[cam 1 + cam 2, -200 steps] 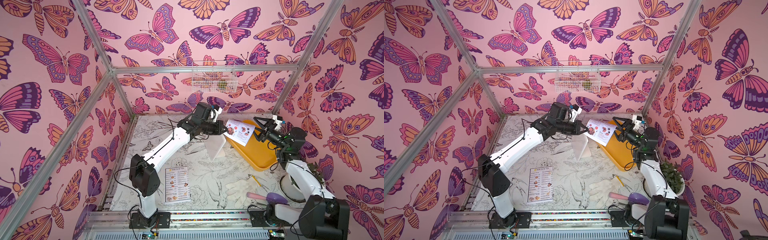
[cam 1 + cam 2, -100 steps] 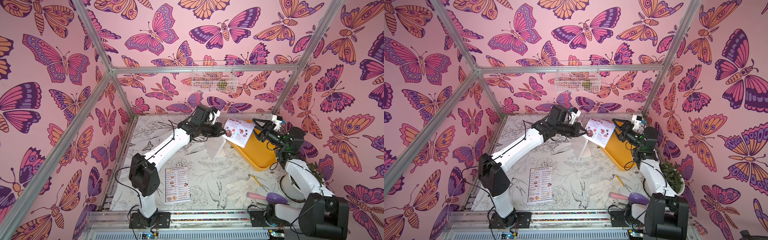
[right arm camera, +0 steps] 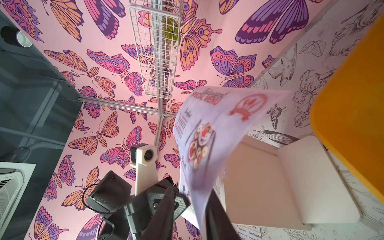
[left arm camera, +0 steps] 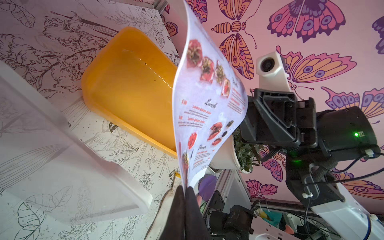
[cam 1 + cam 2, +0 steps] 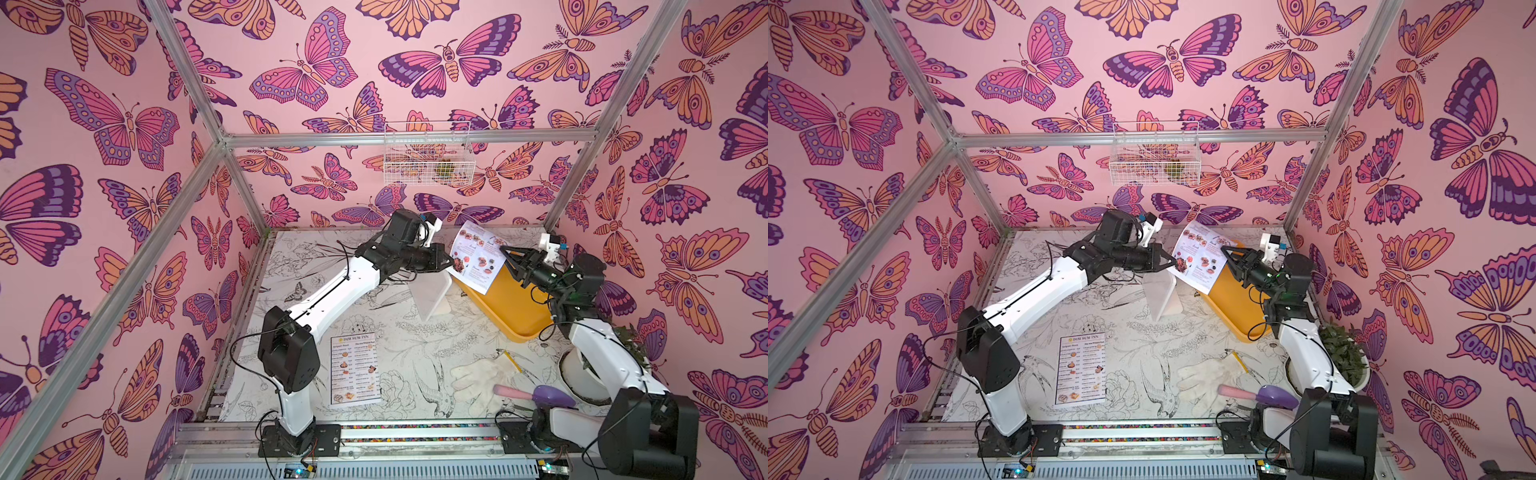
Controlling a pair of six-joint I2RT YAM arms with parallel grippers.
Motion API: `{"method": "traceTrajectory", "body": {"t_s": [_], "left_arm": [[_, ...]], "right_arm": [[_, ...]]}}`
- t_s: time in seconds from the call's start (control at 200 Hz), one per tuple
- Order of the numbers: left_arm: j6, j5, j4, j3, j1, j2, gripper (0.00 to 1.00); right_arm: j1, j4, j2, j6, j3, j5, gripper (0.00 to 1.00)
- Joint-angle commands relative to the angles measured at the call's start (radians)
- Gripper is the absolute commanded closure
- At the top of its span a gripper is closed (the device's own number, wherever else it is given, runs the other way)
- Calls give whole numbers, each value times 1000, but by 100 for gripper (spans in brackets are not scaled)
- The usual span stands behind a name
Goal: Replace the menus in the menu holders
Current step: Pick up the menu from the storage box.
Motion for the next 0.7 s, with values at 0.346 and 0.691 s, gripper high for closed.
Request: {"method": "traceTrajectory", "body": {"t_s": [0.346, 0.691], "left_arm": [[-15, 20, 32, -37, 15, -34, 100], [2, -122, 42, -129, 33, -115, 27]], "right_arm": [[19, -54, -26, -82, 50, 32, 96], [116, -613, -136, -589, 295, 272, 100]]}}
